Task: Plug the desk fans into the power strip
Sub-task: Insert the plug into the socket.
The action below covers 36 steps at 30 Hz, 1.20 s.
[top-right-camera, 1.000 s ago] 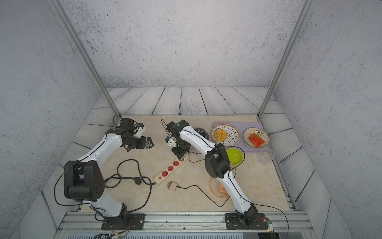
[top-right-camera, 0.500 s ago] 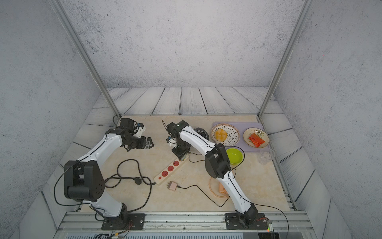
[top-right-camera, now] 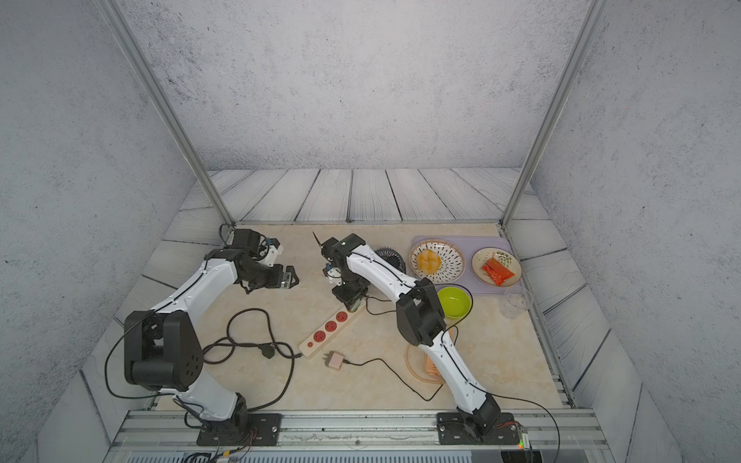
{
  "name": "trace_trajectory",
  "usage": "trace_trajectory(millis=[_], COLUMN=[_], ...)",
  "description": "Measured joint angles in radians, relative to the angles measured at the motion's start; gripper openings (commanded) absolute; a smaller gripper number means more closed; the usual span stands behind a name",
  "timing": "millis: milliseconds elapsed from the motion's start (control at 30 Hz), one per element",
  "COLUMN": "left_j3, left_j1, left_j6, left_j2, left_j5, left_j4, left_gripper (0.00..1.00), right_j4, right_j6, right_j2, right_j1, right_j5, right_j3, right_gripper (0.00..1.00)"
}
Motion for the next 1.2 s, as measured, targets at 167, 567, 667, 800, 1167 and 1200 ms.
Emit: trace_trajectory(millis=[167,567,667,800,1167,1200], left_j3=[0.0,0.0,0.0,0.0,0.0,0.0], left_j1=[0.0,0.0,0.0,0.0,0.0,0.0], left_j6=[0.0,-0.003,-0.003,-0.003,-0.004,-0.004], left_j2=[0.002,0.004,0.004,0.004,0.005,0.005], left_j5=[0.004,0.008,0.008,0.01,0.015,0.015], left_j4=[0.0,0.0,0.0,0.001,0.001,0.001], left_gripper=[0.99,0.99,0.99,0.99,0.99,0.99], right_j4=[0.008,0.076,0.126,0.192,0.16,0.172], right_j6=[0.015,0.05,0.022,-0.034,0.04,0.036], right_j2=[0.0,-0.041,-0.08,-0.127,-0.043,-0.051], right_j1=[0.002,-0.016,-0.015,-0.011,-0.009,-0.009], right_j5=[-0.004,-0.058,-0.055,-0.048,-0.057,-0.056], right_j3=[-0.008,-0.089,-0.158,-0.239,-0.114,-0.128], right_gripper=[0.0,0.0,0.0,0.0,0.0,0.0])
